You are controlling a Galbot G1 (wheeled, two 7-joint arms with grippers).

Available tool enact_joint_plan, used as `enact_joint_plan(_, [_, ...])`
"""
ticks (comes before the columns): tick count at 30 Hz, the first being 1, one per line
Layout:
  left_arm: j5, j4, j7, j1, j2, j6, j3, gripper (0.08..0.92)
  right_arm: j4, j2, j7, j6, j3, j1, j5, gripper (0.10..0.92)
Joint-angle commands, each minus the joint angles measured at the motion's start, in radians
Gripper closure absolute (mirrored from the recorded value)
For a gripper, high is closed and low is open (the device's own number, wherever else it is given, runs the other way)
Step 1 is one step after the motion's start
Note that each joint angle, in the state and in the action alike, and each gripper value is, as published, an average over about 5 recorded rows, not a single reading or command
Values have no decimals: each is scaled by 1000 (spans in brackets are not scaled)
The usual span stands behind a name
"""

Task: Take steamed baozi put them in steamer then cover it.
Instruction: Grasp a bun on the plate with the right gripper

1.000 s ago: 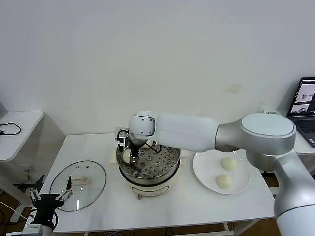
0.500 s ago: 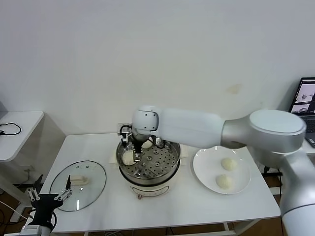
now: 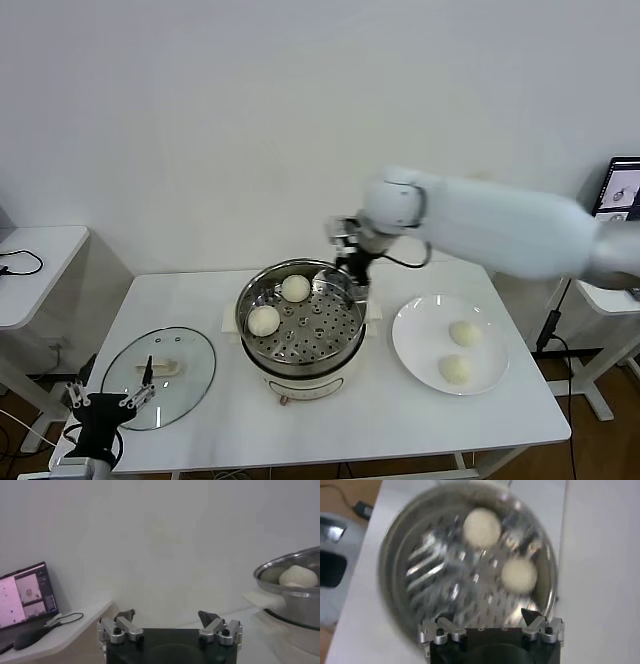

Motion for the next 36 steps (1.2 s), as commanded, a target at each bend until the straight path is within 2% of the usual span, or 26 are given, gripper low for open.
enact_joint_plan(1, [14, 3, -1, -1, -2, 0, 24, 177, 198, -440, -111, 133, 4, -12, -186, 203])
enact_joint_plan(6, [26, 4, -2, -2, -6, 1, 34, 177, 221, -535, -104, 174, 34, -127, -293, 203])
enact_joint_plan(13, [31, 6, -2, 0, -8, 2, 30, 177, 207, -578, -77, 190, 197, -392, -436, 203])
enact_joint_plan(22, [35, 4, -2, 15, -14, 0, 19, 177, 125, -536, -39, 191, 370, -658, -533, 203])
enact_joint_plan(36, [36, 0, 0, 23, -16, 1, -1, 177, -34, -407, 29, 198, 471, -773, -564, 203])
